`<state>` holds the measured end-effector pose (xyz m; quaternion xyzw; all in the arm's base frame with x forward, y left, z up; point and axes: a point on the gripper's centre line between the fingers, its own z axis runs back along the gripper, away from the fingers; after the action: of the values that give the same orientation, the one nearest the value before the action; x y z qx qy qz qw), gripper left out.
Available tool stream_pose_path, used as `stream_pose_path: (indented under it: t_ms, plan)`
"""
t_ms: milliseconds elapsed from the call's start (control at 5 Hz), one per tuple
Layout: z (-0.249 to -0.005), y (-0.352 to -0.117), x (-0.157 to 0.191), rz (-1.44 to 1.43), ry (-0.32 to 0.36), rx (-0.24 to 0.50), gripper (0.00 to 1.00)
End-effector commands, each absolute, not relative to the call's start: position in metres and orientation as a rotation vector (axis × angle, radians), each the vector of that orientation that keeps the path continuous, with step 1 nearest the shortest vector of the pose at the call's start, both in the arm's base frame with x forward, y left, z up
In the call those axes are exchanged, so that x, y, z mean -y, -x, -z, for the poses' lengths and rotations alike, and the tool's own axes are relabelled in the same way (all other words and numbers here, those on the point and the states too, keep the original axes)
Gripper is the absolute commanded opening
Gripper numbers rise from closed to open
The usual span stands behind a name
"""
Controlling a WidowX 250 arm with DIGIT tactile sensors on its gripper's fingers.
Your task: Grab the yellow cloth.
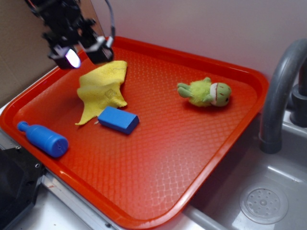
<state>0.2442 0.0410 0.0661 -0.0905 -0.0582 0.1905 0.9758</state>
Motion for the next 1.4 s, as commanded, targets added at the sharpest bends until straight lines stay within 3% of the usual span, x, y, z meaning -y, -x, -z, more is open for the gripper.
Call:
stream_pose_path:
  t_ms: [0,600,800,1200]
  plan:
    - [-0.057,-0.238,-0.056,-0.275,0.071,0.249,1.00]
    - [-0.057,-0.238,-0.056,-0.275,0.071,0.249,1.00]
    - [-0.045,-0.238,-0.057,-0.292,0.052,0.241,0.00]
    - [-0.027,-0.238,-0.055,-0.272,0.039,0.223,0.00]
